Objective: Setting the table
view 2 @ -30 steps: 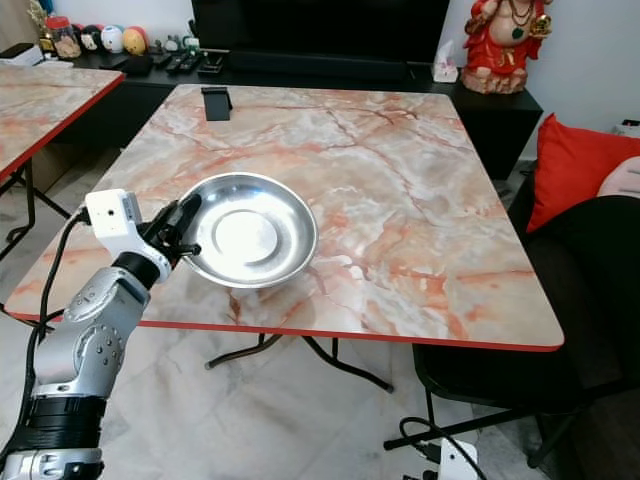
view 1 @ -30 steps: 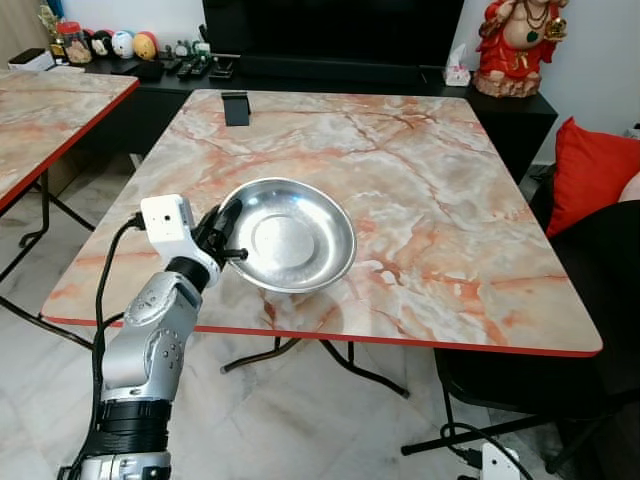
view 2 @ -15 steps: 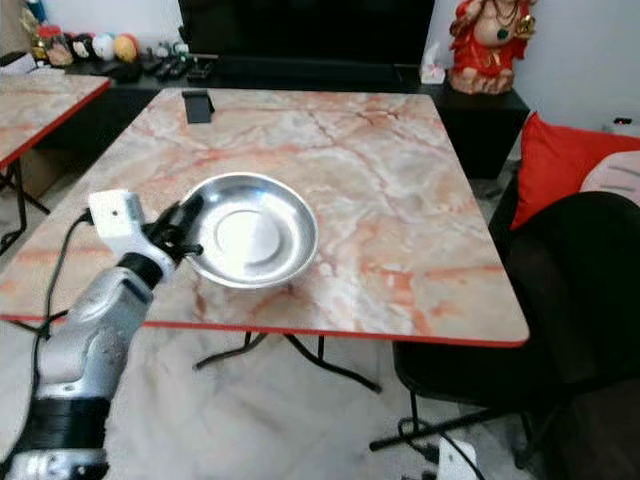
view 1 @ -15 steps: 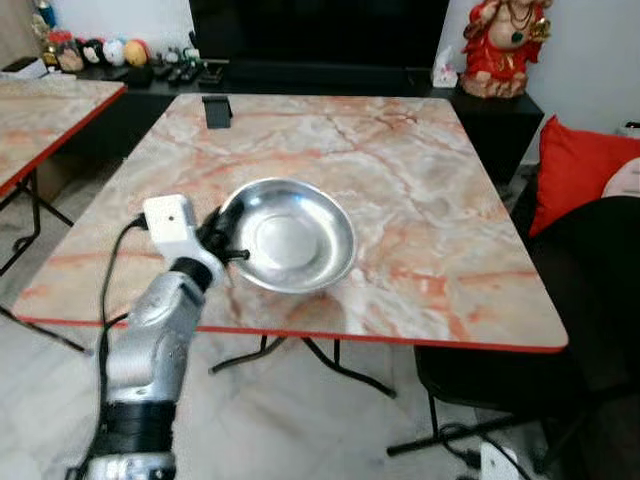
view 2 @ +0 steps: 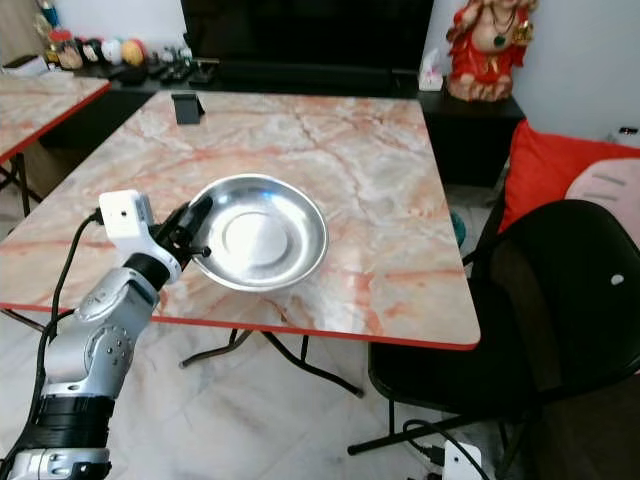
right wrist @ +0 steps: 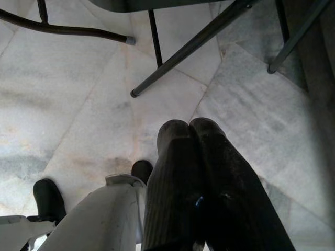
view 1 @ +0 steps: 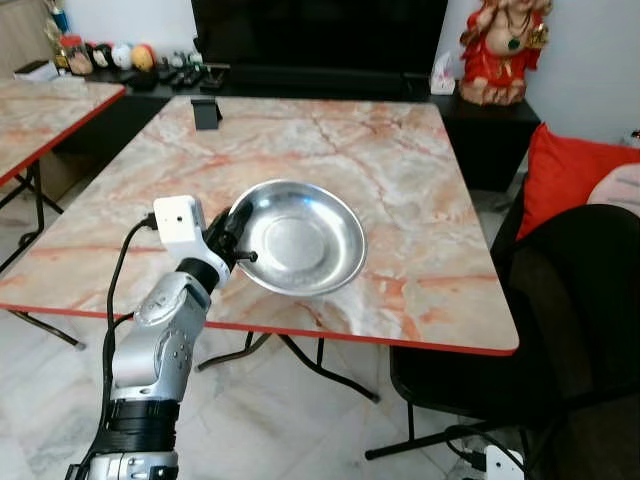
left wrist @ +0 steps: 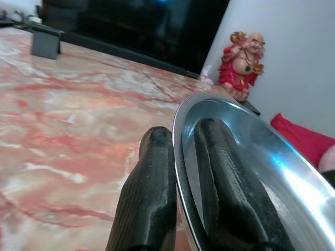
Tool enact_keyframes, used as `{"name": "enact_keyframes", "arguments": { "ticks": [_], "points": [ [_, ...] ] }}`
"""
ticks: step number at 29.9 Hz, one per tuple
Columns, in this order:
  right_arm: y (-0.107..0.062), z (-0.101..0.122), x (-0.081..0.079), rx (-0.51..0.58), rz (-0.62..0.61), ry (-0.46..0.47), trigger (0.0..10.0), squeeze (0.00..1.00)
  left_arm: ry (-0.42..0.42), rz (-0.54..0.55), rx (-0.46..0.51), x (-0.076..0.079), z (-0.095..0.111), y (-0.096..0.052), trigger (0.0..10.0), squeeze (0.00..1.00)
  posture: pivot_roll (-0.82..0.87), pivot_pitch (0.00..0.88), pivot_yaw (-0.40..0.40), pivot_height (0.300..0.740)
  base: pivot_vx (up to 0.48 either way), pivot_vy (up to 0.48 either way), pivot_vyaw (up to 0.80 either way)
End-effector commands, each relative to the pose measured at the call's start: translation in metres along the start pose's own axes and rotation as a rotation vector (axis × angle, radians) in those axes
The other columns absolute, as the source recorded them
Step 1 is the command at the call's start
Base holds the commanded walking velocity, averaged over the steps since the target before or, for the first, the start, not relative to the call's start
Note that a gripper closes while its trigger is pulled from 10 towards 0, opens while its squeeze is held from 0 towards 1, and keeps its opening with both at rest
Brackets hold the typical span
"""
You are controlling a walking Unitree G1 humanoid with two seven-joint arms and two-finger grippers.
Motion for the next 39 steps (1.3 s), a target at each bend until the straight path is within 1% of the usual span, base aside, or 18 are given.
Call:
{"name": "enact_keyframes", "arguments": {
  "ticks": [1,2,6,15,19,21,26,39],
  "points": [
    [0.0,-0.001,-0.002,-0.001,0.003,0.006,10.0,0.0,0.001,0.013,0.018,-0.008,0.006,0.001,10.0,0.0,0.01,0.0,-0.036,0.74,0.0,0.0,0.0],
    [0.0,-0.001,-0.002,-0.002,0.004,0.007,10.0,0.0,0.0,0.023,0.017,-0.011,0.007,0.001,10.0,0.0,0.01,0.001,-0.038,0.74,0.0,0.0,0.0],
    [0.0,-0.002,-0.002,-0.005,0.005,0.012,10.0,0.0,-0.01,0.038,0.021,-0.016,0.009,0.001,10.0,0.0,0.01,0.001,-0.038,0.74,0.0,0.0,0.0],
    [0.0,-0.002,-0.003,-0.013,0.009,0.007,10.0,0.0,-0.03,0.068,0.017,-0.024,0.006,0.0,10.0,0.0,0.01,0.003,-0.037,0.74,0.0,0.0,-0.65],
    [0.0,-0.001,-0.003,-0.008,0.006,0.005,10.0,0.0,-0.054,0.077,0.018,-0.026,0.005,-0.001,10.0,0.0,0.01,0.003,-0.037,0.74,0.0,0.0,0.0],
    [0.0,-0.001,-0.003,-0.007,0.005,0.007,10.0,0.0,-0.052,0.082,0.017,-0.027,0.005,-0.001,10.0,0.0,0.01,0.003,-0.037,0.74,0.0,0.0,0.0],
    [0.0,-0.001,-0.003,-0.007,0.008,0.005,10.0,0.0,-0.048,0.089,0.014,-0.028,0.006,-0.001,10.0,0.0,0.01,0.005,-0.036,0.74,0.0,0.0,0.0],
    [0.0,-0.002,-0.003,-0.009,0.007,0.005,10.0,0.0,-0.052,0.068,0.013,-0.022,0.005,0.001,10.0,0.0,0.01,0.006,-0.036,0.74,0.0,0.0,0.0]
  ]
}}
Point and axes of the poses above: a point about 5 cm out from each wrist's last joint towards the gripper, its own y axis pointing out of the wrist towards the gripper, its own z axis along the axis of the wrist's last joint, x = y × z, the point moved 4 cm from there along y, pointing out of the wrist towards the gripper, and after that the axes turned 11 degrees about y, right-handed, at the moved point
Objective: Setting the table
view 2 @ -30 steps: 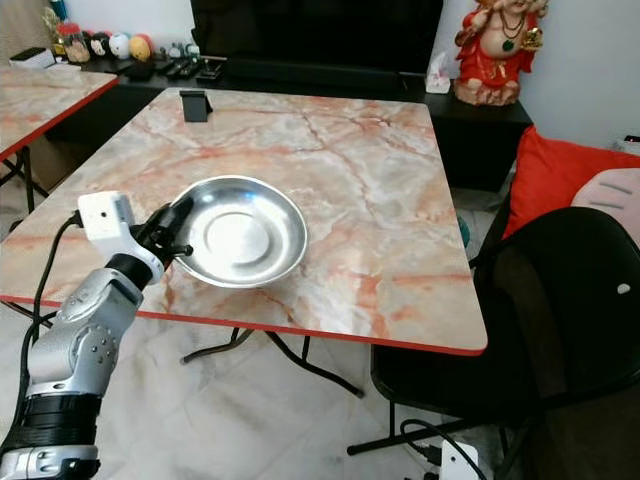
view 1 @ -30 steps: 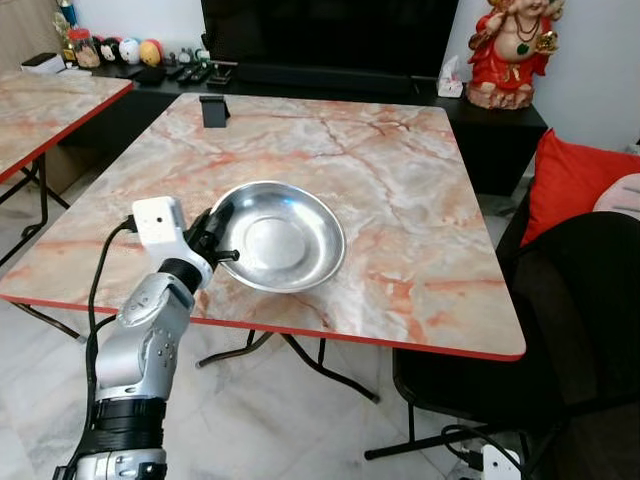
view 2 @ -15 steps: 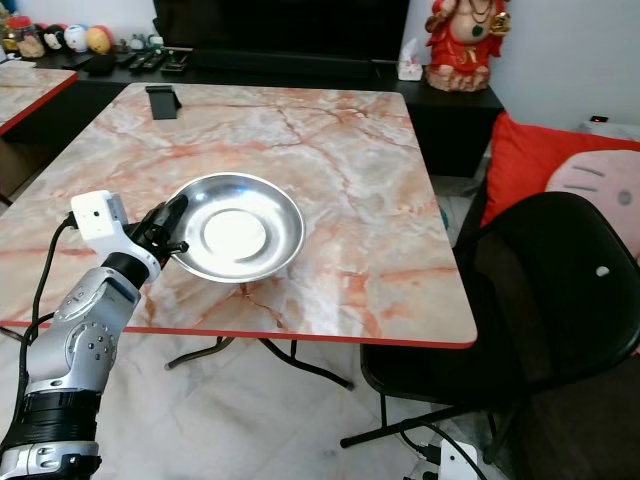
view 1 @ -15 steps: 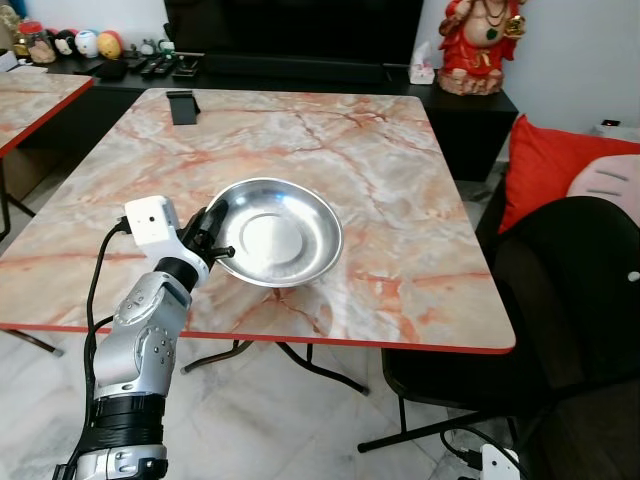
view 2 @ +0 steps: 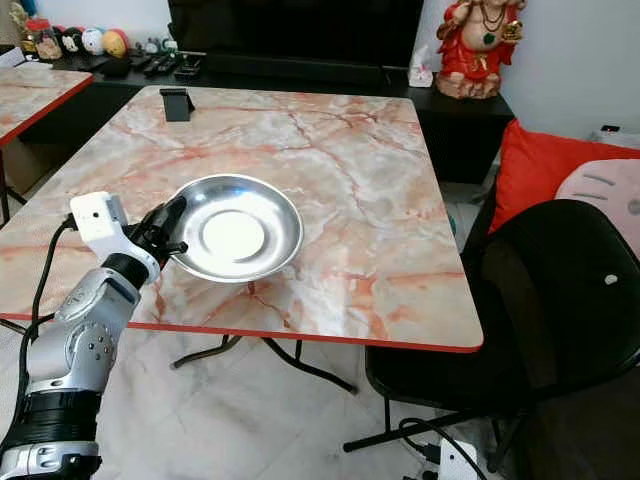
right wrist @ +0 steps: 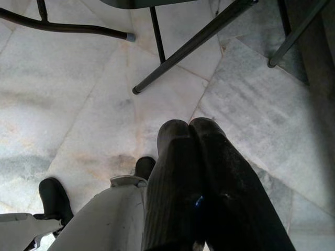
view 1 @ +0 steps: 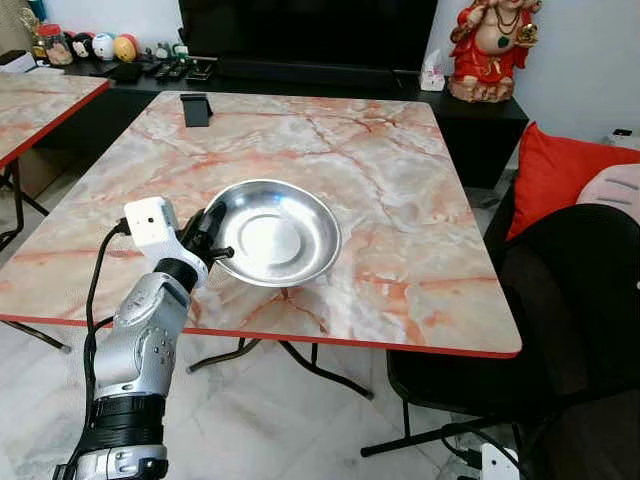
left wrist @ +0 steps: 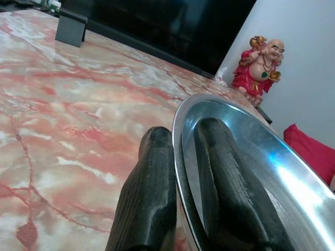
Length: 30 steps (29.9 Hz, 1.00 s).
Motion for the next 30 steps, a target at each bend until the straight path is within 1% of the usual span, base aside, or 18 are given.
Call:
{"name": "enact_keyframes", "arguments": {
  "ticks": [1,8,18,26,30],
  "points": [
    [-0.0004,-0.0014,0.0019,-0.004,-0.008,0.004,10.0,0.0,0.001,-0.021,0.022,0.0049,0.0078,0.0035,10.0,0.0,0.01,0.006,-0.036,0.74,0.0,0.0,0.0],
    [-0.0003,-0.0014,0.0015,-0.004,-0.007,0.003,10.0,0.0,0.012,-0.032,0.024,0.007,0.0085,0.0045,10.0,0.0,0.01,0.004,-0.033,0.74,0.0,0.0,0.0],
    [-0.0001,-0.0014,0.0001,-0.007,-0.001,-0.009,10.0,0.0,0.007,-0.049,0.024,0.0102,0.0086,0.0046,10.0,0.0,0.01,0.001,-0.03,0.74,0.273,0.0,0.0],
    [-0.0002,-0.0023,-0.0004,-0.008,-0.001,-0.008,10.0,0.0,0.013,-0.05,0.031,0.0089,0.0113,0.0064,10.0,0.0,0.02,0.0,-0.029,0.74,0.309,0.0,0.0],
    [-0.0002,-0.0026,-0.0007,-0.009,0.001,-0.009,10.0,0.0,0.024,-0.068,0.03,0.0133,0.0108,0.0069,10.0,0.0,0.02,0.0,-0.028,0.74,0.308,0.0,0.0]
  ]
}}
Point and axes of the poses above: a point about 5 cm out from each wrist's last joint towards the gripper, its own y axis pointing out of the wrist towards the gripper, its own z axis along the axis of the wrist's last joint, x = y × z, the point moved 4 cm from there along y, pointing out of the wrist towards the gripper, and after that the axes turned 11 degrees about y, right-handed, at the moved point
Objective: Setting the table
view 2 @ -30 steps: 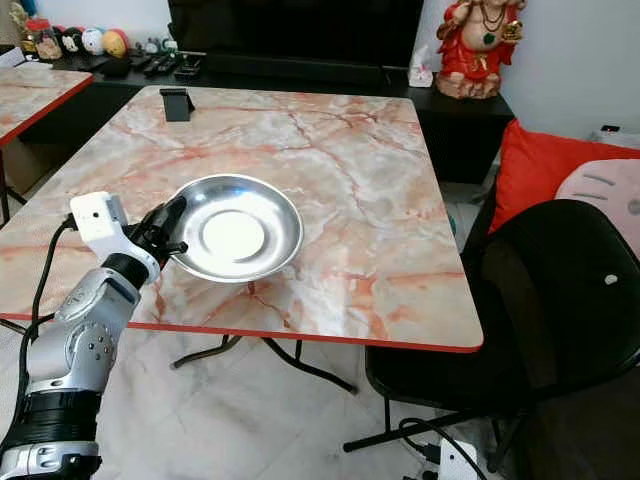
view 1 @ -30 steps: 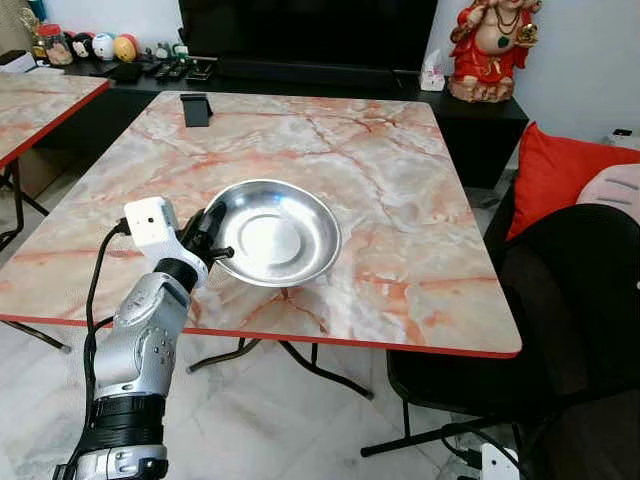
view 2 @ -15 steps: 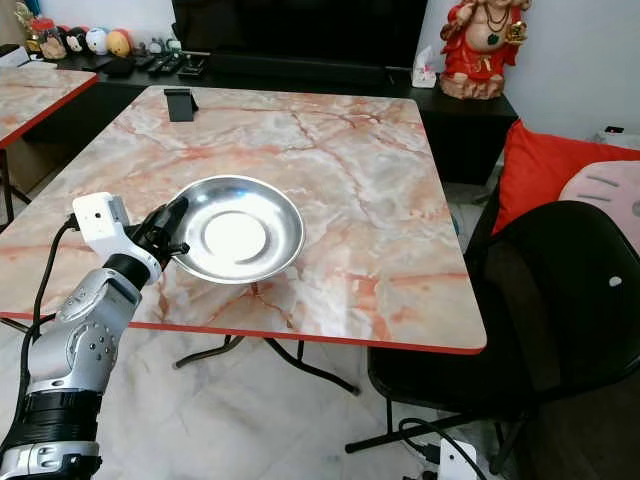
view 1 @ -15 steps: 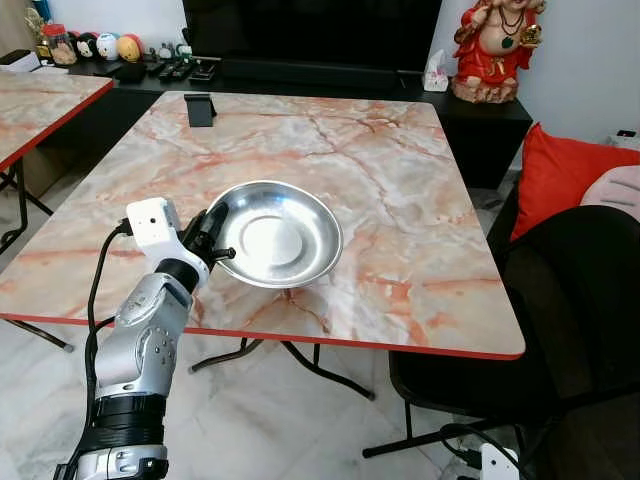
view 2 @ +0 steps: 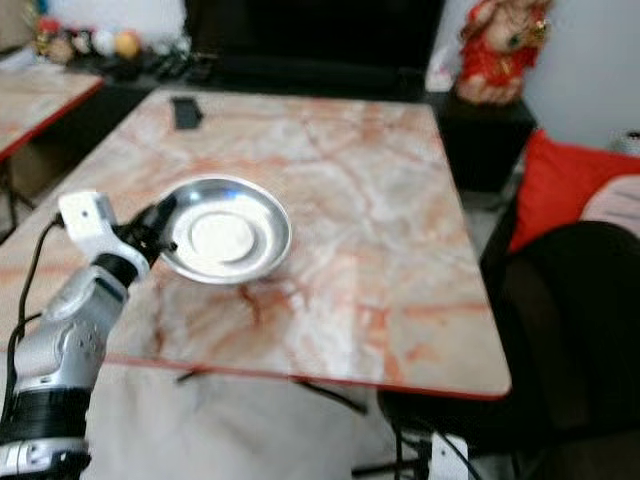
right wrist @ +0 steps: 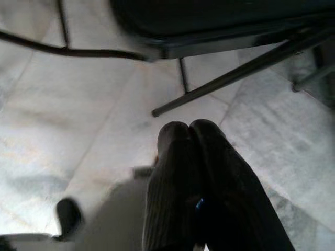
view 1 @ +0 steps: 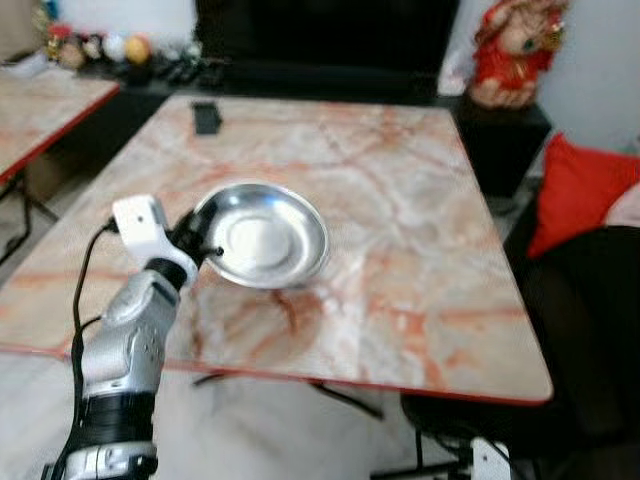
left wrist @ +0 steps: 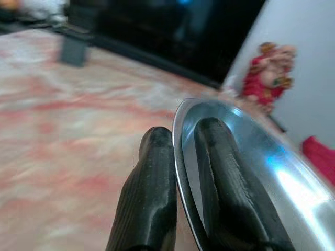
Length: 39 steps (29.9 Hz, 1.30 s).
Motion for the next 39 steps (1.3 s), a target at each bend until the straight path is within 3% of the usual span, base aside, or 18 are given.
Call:
{"name": "enact_keyframes", "arguments": {
  "ticks": [1,7,15,20,28,39],
  "points": [
    [0.0,0.002,0.002,0.002,-0.007,-0.006,10.0,0.0,0.016,-0.047,0.014,0.011,0.004,0.003,10.0,0.0,0.02,0.0,-0.028,0.74,0.304,0.0,0.0],
    [0.0,0.002,0.002,0.0,-0.007,-0.006,10.0,0.0,-0.002,-0.062,-0.018,0.011,-0.002,0.001,10.0,0.0,0.01,0.0,-0.025,0.74,0.0,0.0,0.0],
    [0.0,0.002,0.003,-0.008,-0.005,-0.028,10.0,0.0,-0.082,-0.125,-0.094,0.012,-0.02,-0.015,10.0,0.0,0.02,0.005,-0.027,0.74,0.0,0.0,0.0],
    [0.0,0.002,0.003,-0.007,-0.005,-0.026,10.0,0.0,-0.088,-0.089,-0.135,0.0,-0.03,-0.03,10.0,0.0,0.02,0.01,-0.027,0.74,0.0,0.0,0.0],
    [0.0,0.002,0.003,-0.01,-0.005,-0.03,10.0,0.0,-0.103,0.002,-0.164,-0.015,-0.04,-0.039,10.0,0.0,0.03,0.011,-0.03,0.74,0.0,0.0,0.0],
    [0.0,0.002,0.003,-0.011,-0.005,-0.027,10.0,0.0,-0.083,0.0,-0.242,-0.017,-0.061,-0.051,10.0,0.0,0.02,0.009,-0.025,0.74,0.0,0.0,0.0]
  ]
}}
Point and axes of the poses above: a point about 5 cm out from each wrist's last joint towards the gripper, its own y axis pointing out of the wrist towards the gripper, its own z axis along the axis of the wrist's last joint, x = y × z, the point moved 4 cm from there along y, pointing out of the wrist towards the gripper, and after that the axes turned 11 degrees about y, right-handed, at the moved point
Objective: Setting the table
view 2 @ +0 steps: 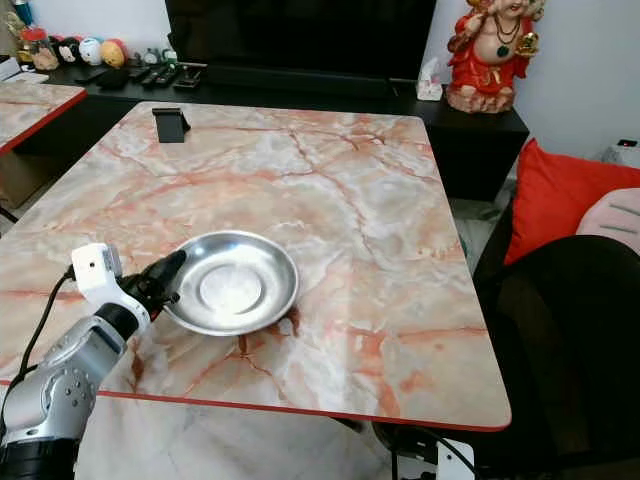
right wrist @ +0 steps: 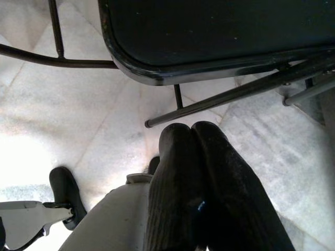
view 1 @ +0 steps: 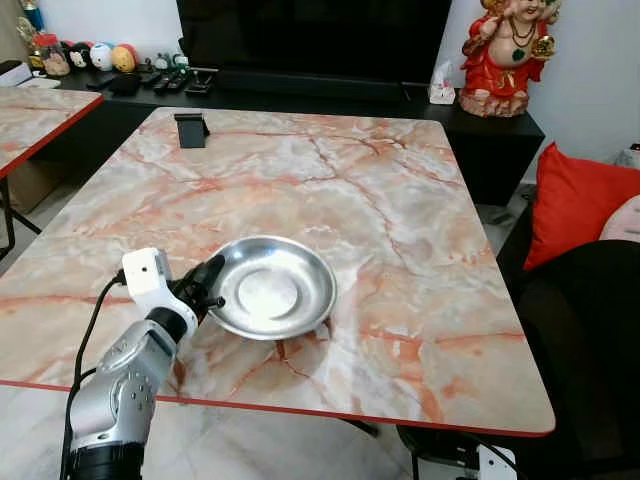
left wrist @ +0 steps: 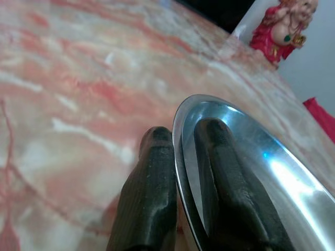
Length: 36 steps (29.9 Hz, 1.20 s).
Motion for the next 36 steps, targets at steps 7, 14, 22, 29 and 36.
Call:
{"name": "enact_keyframes", "arguments": {
  "ticks": [7,14,22,29,36],
  "points": [
    [0.0,-0.002,0.002,-0.009,-0.003,-0.008,10.0,0.0,0.064,-0.024,-0.043,-0.001,-0.005,-0.009,10.0,0.0,0.03,0.0,-0.023,0.74,0.0,0.0,0.0],
    [0.0,-0.002,0.001,-0.011,-0.002,-0.011,10.0,0.0,0.139,-0.026,-0.108,-0.01,-0.018,-0.025,10.0,0.0,0.03,0.0,-0.021,0.74,0.0,0.0,0.0],
    [0.0,-0.002,0.001,-0.013,0.0,-0.016,10.0,0.0,0.184,-0.031,-0.137,-0.008,-0.026,-0.024,10.0,0.0,0.04,0.006,-0.025,0.74,0.0,0.0,0.0],
    [0.0,-0.001,0.002,-0.01,-0.006,-0.01,10.0,0.0,0.194,-0.036,-0.135,-0.002,-0.027,-0.02,10.0,1.0,0.03,0.014,-0.026,0.74,0.0,0.0,0.0],
    [0.0,-0.001,0.001,-0.011,-0.003,-0.012,10.0,0.0,0.219,-0.005,-0.137,-0.007,-0.027,-0.02,10.0,1.0,0.03,0.019,-0.027,0.74,0.0,0.0,0.0]
  ]
}}
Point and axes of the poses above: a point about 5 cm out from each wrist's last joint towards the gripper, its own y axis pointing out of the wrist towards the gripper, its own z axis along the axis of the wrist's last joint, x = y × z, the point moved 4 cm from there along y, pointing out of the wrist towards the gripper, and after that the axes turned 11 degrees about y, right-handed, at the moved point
